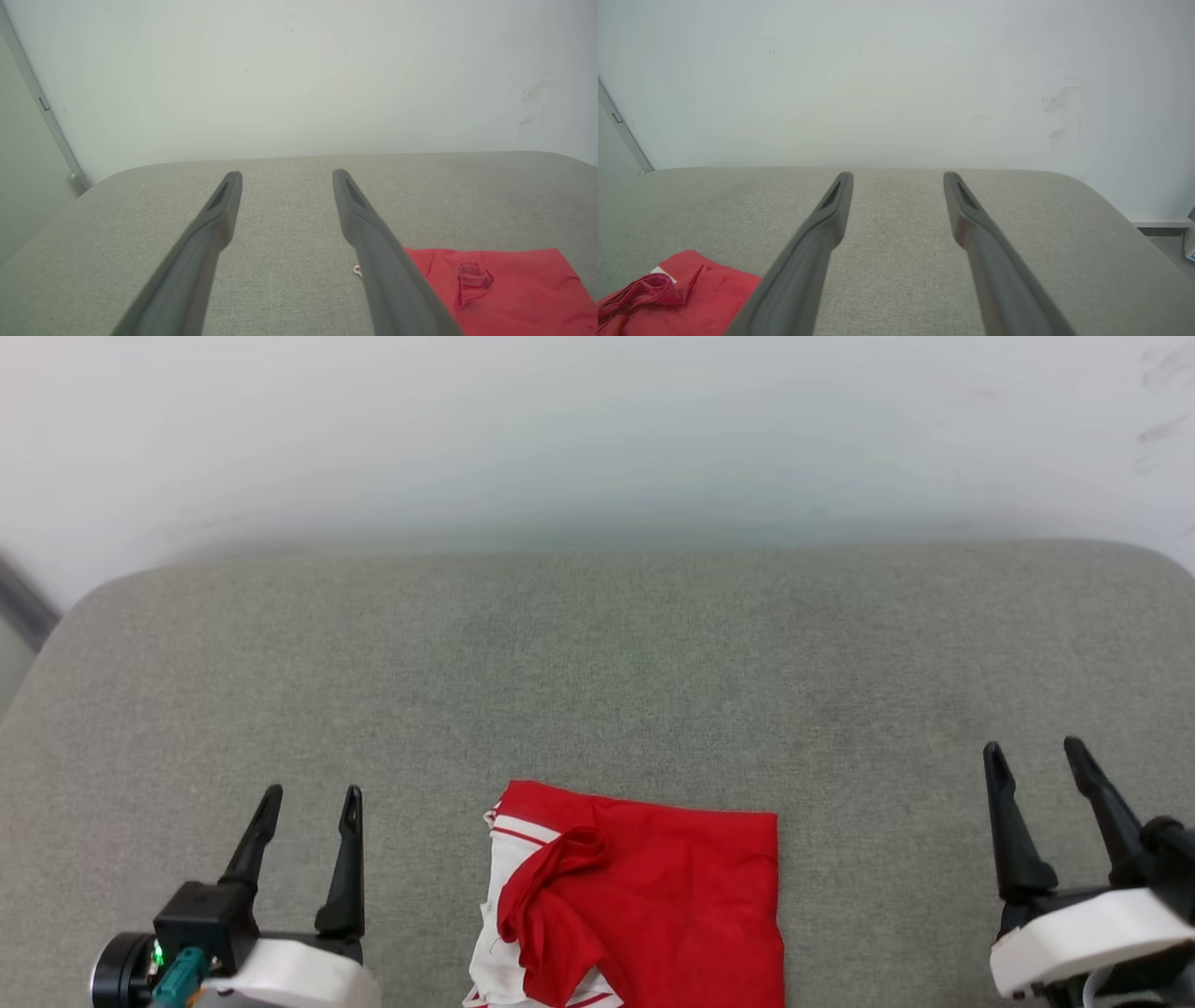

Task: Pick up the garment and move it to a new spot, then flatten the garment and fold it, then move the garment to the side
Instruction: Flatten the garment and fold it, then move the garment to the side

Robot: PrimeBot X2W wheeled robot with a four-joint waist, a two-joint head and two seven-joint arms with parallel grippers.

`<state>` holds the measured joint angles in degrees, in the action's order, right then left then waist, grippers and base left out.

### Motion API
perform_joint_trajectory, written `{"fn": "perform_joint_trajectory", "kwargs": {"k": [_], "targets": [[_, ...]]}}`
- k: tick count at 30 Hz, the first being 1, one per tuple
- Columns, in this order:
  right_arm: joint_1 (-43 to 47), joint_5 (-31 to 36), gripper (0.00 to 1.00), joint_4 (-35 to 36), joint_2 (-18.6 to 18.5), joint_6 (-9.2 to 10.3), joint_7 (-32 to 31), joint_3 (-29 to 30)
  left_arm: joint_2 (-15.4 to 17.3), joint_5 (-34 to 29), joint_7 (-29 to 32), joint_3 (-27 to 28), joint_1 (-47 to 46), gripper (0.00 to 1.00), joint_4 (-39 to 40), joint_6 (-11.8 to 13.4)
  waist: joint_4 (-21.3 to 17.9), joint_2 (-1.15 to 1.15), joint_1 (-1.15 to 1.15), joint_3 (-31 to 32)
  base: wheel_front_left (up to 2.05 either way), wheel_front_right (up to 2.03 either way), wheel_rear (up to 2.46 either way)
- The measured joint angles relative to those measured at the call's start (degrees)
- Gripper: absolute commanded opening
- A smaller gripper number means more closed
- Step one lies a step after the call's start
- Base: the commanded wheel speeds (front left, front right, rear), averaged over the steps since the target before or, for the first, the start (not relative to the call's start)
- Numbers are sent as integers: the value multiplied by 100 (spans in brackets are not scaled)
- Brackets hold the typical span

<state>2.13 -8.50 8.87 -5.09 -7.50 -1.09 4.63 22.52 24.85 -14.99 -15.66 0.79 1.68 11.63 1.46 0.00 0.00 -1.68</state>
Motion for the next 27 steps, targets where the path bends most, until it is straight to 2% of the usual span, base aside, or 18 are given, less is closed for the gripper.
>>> {"fn": "perform_joint_trajectory", "kwargs": {"k": [7,19,23,27], "targets": [[419,51,100,461,116,0,-242,-130,-3,-103,0,-3,268,100,-5,-14,-19,0,0,182,0,0,0],[547,-46,100,784,193,0,-548,0,-201,-265,0,146,171,100,-18,-242,123,0,0,78,0,0,0],[552,-325,100,823,210,0,-738,248,-298,-355,0,180,59,100,8,-337,177,0,0,-27,0,0,0],[549,-797,100,655,211,1,-1310,621,-437,-457,0,257,-127,100,107,-416,261,0,0,-206,0,0,0]]}}
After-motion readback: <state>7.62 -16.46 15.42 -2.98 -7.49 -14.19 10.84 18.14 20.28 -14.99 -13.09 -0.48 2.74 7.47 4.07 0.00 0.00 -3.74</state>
